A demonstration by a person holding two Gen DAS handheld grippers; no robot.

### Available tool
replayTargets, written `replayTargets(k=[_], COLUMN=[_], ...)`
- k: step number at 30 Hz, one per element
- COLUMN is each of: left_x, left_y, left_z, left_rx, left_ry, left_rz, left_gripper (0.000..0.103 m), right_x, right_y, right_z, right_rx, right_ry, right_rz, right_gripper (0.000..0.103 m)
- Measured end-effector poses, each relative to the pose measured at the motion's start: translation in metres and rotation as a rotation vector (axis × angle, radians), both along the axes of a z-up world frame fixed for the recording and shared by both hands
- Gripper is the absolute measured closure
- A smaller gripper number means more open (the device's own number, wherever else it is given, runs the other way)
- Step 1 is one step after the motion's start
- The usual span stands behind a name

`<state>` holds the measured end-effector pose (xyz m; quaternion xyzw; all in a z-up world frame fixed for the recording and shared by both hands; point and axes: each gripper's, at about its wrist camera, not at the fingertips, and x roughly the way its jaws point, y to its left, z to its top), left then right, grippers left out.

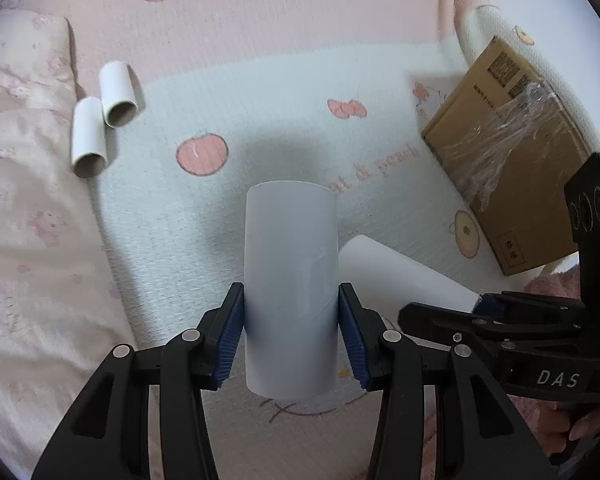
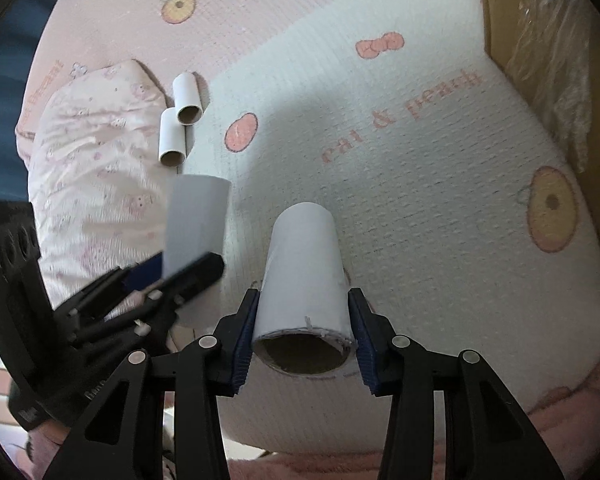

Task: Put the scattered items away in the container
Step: 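Lift the held tubes with both tools and carry them toward the cardboard box, then lower the right tool's tube into the box among the white tubes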

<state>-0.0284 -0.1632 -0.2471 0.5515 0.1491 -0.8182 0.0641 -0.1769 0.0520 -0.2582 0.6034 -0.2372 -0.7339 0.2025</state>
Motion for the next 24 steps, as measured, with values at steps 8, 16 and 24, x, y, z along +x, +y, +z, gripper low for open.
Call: replayTargets(k=[8,16,24], left_x=[-0.001,-0.023,-0.053], left_y=[0.008,0.040,0.080], left_z=[0.031,0.089,0.135], left_rx=[-0.048,-0.030,-0.155], left_ry=[0.054,0.177,0.298], left_rz=[0.016,-0.053,-0.135], left_gripper=[0.053,0.053,0.053], right_x=[0.009,0.012,0.018], right_y=[0.016,0.063,0.116], right_z=[0.035,0.087,0.129], right_rx=[0.019,-0.013,-0.045], right_ry=[0.097,0.227,0.336], right_rz=[-0.020,-0.179,-0.321], right_gripper=[0.062,0.062,0.062])
